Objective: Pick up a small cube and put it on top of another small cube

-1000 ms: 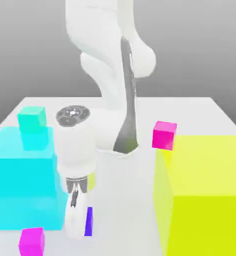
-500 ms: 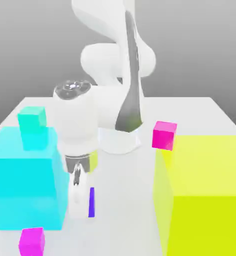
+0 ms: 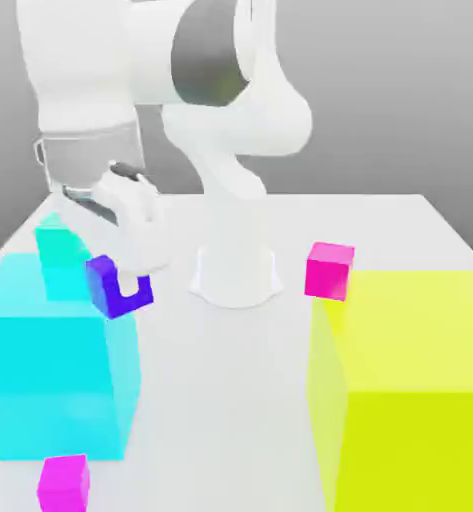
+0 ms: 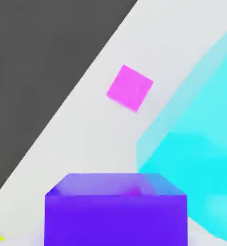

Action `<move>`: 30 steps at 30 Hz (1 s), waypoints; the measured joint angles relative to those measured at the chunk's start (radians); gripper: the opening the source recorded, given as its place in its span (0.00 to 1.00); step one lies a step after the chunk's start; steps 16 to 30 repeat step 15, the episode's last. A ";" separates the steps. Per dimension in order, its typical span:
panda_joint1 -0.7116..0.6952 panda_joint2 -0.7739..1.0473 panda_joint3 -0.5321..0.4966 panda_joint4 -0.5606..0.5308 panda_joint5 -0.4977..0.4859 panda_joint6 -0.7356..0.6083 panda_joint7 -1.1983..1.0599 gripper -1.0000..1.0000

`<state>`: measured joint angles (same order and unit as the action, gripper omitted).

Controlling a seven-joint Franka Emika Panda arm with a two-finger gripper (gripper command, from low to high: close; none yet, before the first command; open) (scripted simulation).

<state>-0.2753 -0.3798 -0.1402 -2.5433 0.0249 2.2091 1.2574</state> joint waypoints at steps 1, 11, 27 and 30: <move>-0.019 -0.037 -0.016 0.002 -0.020 -0.039 -0.028 0.00; -0.137 -0.209 -0.089 -0.103 -0.162 -0.142 -0.166 0.00; -0.139 -0.201 -0.091 -0.123 -0.164 -0.115 -0.167 1.00; -0.139 -0.201 -0.091 -0.123 -0.164 -0.115 -0.167 1.00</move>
